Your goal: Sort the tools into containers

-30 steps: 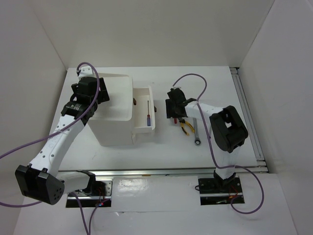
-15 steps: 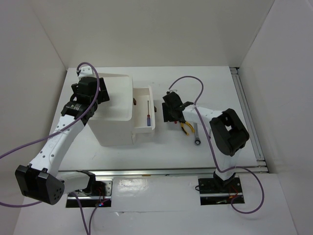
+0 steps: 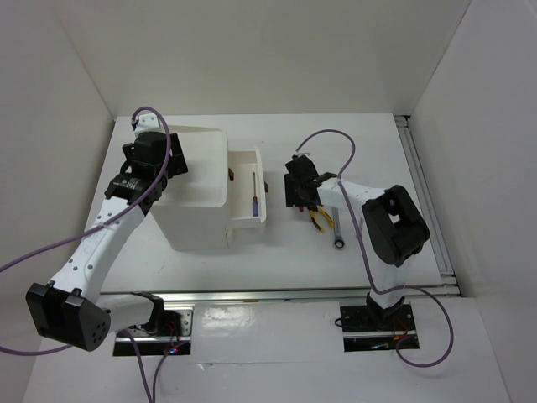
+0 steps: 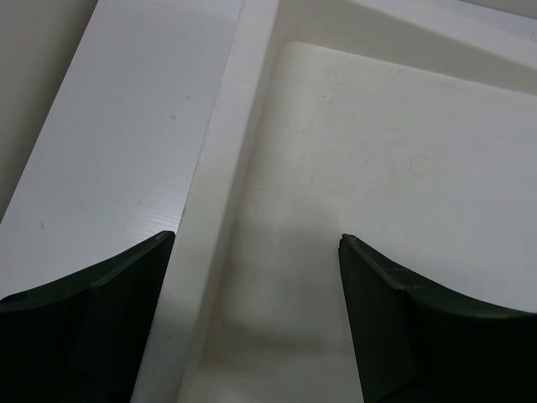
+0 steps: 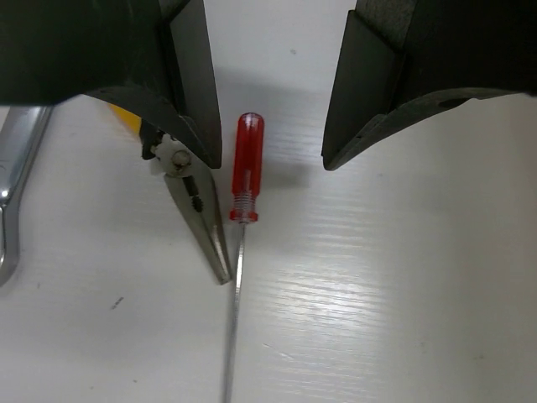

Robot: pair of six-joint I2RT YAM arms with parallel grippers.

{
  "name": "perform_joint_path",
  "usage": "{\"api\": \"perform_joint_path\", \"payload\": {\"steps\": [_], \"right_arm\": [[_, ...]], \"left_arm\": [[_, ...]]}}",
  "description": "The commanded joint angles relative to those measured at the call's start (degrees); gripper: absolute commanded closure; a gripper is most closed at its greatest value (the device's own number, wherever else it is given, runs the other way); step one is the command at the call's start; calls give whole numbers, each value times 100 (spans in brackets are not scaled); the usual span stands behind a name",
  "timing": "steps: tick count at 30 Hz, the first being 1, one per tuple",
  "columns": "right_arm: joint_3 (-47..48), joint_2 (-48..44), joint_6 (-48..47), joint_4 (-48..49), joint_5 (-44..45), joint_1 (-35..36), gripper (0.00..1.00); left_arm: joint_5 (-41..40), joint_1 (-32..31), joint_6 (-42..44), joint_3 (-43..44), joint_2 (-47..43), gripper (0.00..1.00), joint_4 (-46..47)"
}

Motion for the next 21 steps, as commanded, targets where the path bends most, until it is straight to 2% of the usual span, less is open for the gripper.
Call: {"api": "perform_joint_path", "payload": {"steps": [1, 17, 20, 21], "right_arm": [[-146, -155, -43, 146, -34, -140, 42], [-147, 161, -43, 261, -227, -202, 45], [-147, 363, -43, 261, -289, -202, 51], [-147, 486, -43, 261, -350, -202, 55]], "left_arm": [[949, -195, -132, -293, 306, 11, -955], [949, -195, -132, -293, 306, 11, -955], [949, -195, -132, -293, 306, 11, -955], [949, -195, -132, -293, 306, 11, -955]]}}
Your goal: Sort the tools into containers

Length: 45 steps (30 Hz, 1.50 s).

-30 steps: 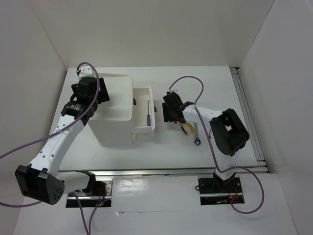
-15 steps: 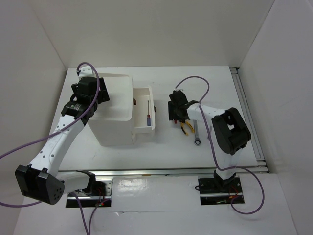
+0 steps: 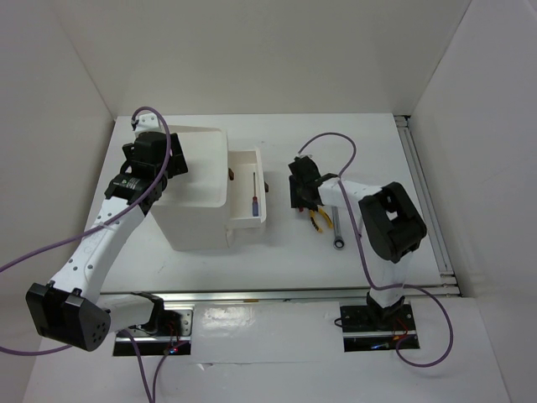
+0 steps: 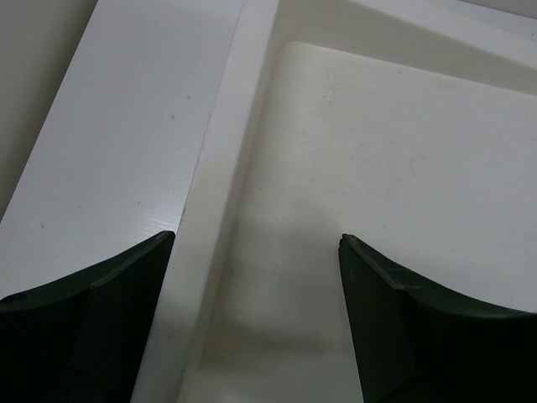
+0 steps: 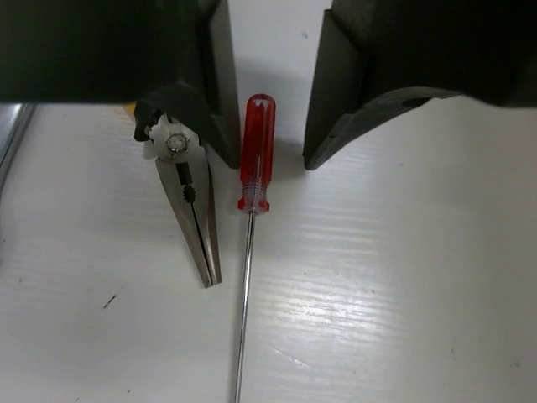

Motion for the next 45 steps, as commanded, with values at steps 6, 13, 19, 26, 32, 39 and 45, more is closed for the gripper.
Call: {"api": "perform_joint_path", "payload": {"steps": [6, 13, 19, 26, 32, 39, 45], "right_arm": [[29, 585, 43, 62, -222, -49, 94], [318, -519, 236, -229, -30, 187, 100], [687, -1497, 543, -466, 348, 565, 100], [767, -1867, 922, -264, 384, 1374, 100], [899, -1622, 1124, -263, 543, 1823, 100], [837, -1621, 1238, -123, 543, 2068, 64], [837, -1893, 1291, -123, 621, 2174, 37]], "left_arm": [[949, -195, -130, -293, 306, 11, -955], [949, -195, -130, -293, 306, 11, -955], [1002, -195, -130, -293, 306, 11, -955], [1002, -195, -130, -293, 359, 11, -955], [1002, -195, -130, -293, 359, 11, -955], [1002, -195, -130, -293, 306, 11, -955], [1002, -195, -130, -293, 306, 11, -955]]}}
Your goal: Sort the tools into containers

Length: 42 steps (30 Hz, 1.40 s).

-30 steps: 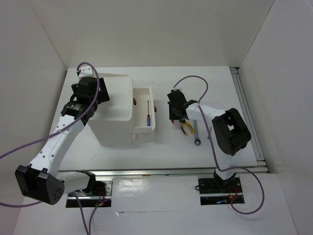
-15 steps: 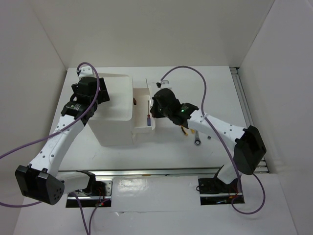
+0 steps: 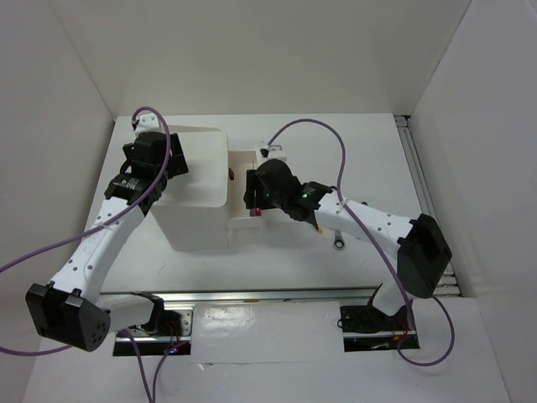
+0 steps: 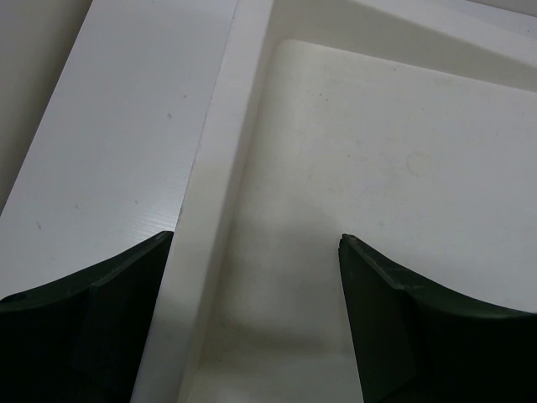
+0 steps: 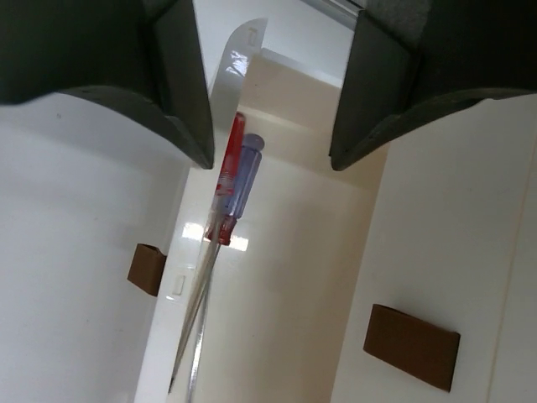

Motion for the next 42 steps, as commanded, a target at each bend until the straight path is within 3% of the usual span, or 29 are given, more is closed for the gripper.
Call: {"api": "perform_joint_path", "payload": {"steps": [1, 5, 8, 9, 11, 15, 23, 29, 42], "right_arm": [[234, -346, 13, 87, 243, 109, 33], [234, -566, -137, -168, 962, 109, 35], [173, -566, -435, -458, 1570, 47, 63], [121, -566, -515, -511, 1719, -40, 89], [120, -347, -804, -564, 1896, -216, 100], [-3, -13, -1419, 30, 1537, -471, 100], [242, 838, -2237, 938, -378, -1007, 100], [611, 1208, -1897, 992, -1327, -1007, 100], [919, 1454, -868, 956, -1348, -446, 100]], "left_arm": [[938, -195, -136, -293, 310, 11, -946], [938, -195, -136, -293, 310, 11, -946], [938, -195, -136, -293, 310, 11, -946], [938, -195, -136, -293, 310, 11, -946], [938, -195, -136, -293, 310, 11, -946], [938, -195, -136, -293, 310, 11, -946], [938, -195, -136, -293, 310, 11, -946], [938, -195, -136, -293, 310, 11, -946], [1044, -195, -136, -293, 416, 11, -946]]}}
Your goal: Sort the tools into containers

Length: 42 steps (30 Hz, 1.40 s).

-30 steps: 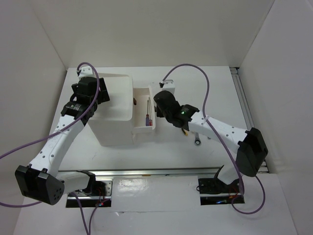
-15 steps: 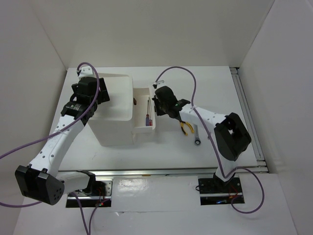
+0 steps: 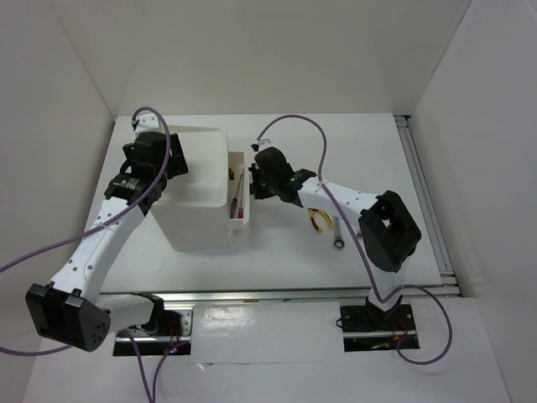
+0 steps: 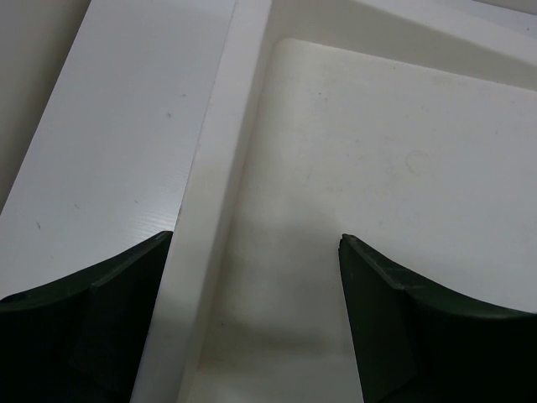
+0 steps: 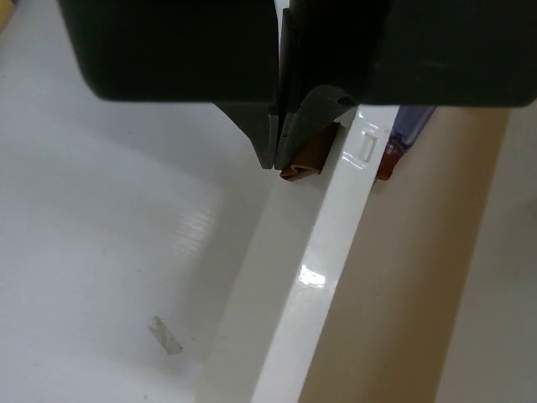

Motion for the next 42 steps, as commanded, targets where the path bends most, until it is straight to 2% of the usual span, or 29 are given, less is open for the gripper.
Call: {"api": "perform_joint_path", "payload": {"steps": [1, 6, 17, 21, 22, 24, 26, 27, 29, 32, 34, 35, 36, 37, 38, 39, 42], "right_arm": [[467, 185, 379, 371, -357, 316, 100], [643, 396, 493, 493, -357, 456, 100], [468, 538, 941, 1328, -1262, 509, 100], [309, 397, 898, 1216, -1018, 509, 98], [309, 396, 828, 753, -781, 509, 95], [240, 142, 757, 215, 368, 509, 86], [-75, -155, 757, -182, 1220, 509, 67], [-208, -262, 757, -235, 1347, 413, 57], [-472, -438, 687, -166, 1270, 255, 53], [-850, -640, 687, 184, 717, -123, 51], [-1219, -702, 538, 614, -169, -413, 44], [-1394, -702, 537, 1356, -607, -509, 42], [-1805, -702, 485, 1868, -1708, -754, 40], [-2000, -624, 598, 2422, -2302, -887, 38], [-2159, -510, 729, 3524, -2856, -1010, 38], [-2256, -152, 1000, 3952, -3671, -1177, 38], [-2144, 543, 1257, 4893, -4406, -1231, 38]], "left_arm": [[1020, -195, -138, -293, 403, 11, -924], [1020, -195, -138, -293, 403, 11, -924], [1020, -195, -138, -293, 403, 11, -924], [1020, -195, -138, -293, 403, 11, -924], [1020, -195, -138, -293, 403, 11, -924], [1020, -195, -138, -293, 403, 11, -924], [1020, -195, -138, -293, 403, 11, -924], [1020, -195, -138, -293, 403, 11, -924], [1020, -195, -138, -293, 403, 11, -924], [959, -195, -138, -293, 350, 11, -924], [958, -195, -138, -293, 350, 11, -924], [958, -195, -138, -293, 350, 11, -924], [958, -195, -138, -293, 350, 11, -924], [958, -195, -138, -293, 350, 11, -924], [958, -195, -138, -293, 350, 11, -924], [958, -195, -138, -293, 350, 11, -924], [1010, -195, -138, -293, 350, 11, -924]]}}
